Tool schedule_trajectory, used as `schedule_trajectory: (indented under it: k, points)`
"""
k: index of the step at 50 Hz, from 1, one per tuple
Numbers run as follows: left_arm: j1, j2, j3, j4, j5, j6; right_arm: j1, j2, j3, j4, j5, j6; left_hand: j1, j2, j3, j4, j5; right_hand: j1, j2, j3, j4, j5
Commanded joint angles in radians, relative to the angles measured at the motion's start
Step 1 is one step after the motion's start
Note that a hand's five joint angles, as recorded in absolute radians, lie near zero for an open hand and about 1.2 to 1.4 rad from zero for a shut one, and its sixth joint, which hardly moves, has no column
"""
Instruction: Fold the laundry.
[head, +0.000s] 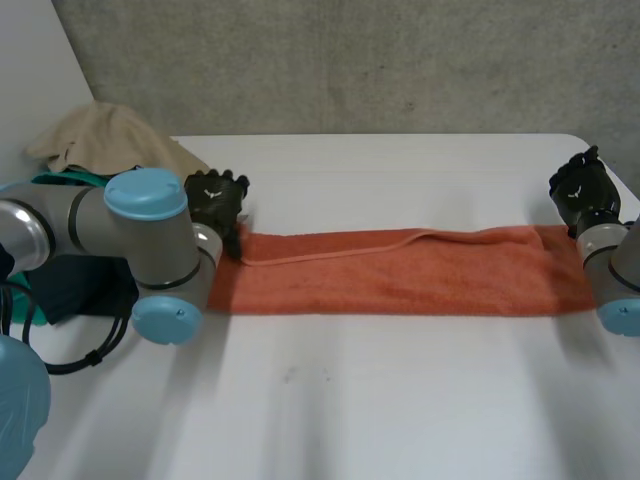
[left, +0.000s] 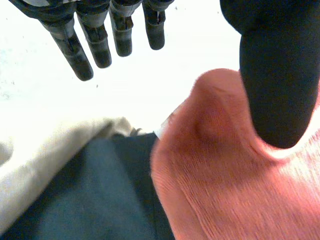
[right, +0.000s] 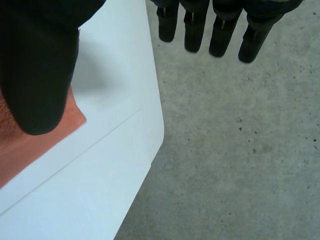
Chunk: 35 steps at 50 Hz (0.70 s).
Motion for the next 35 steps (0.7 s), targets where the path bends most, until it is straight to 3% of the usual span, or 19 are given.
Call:
schedule_trajectory:
  k: [1,7,11,16,21,25,35]
  points:
    - [-0.056,0.108,-0.015,-0.002,0.009,-0.001,-0.004,-0.131,0.043,0.071,0.032,0.183,-0.03,-0.055,-0.057,-0.05,-0.049,-0.059,-0.057,-0.061,-0.064,-0.057]
    - [-0.053,0.229,-0.132,0.004,0.013,0.005,-0.033,-0.34,0.118,0.288,0.013,0.385,-0.033,-0.058,-0.06,-0.053,-0.052,-0.059,-0.057,-0.061,-0.064,-0.057]
    - [-0.053,0.271,-0.202,0.021,0.026,0.007,-0.109,-0.409,0.181,0.445,-0.06,0.45,-0.033,-0.058,-0.06,-0.053,-0.052,-0.059,-0.057,-0.061,-0.064,-0.057]
    - [-0.054,0.242,-0.254,0.05,0.142,0.015,-0.159,-0.418,0.271,0.579,-0.174,0.444,-0.013,-0.037,-0.04,-0.033,-0.031,-0.059,-0.057,-0.061,-0.064,-0.057]
    - [-0.045,0.137,-0.23,0.056,0.208,0.051,-0.191,-0.418,0.336,0.542,-0.192,0.442,0.011,-0.014,-0.016,-0.009,-0.008,-0.059,-0.057,-0.061,-0.064,-0.057]
    - [-0.028,0.076,-0.163,0.065,0.213,0.13,-0.195,-0.414,0.359,0.504,-0.191,0.442,0.02,-0.005,-0.007,0.0,0.001,0.051,0.053,0.049,0.046,0.053]
    - [-0.001,-0.088,0.011,0.067,0.216,0.242,-0.193,-0.406,0.376,0.45,-0.189,0.444,0.075,0.051,0.048,0.056,0.057,0.059,0.062,0.058,0.055,0.062]
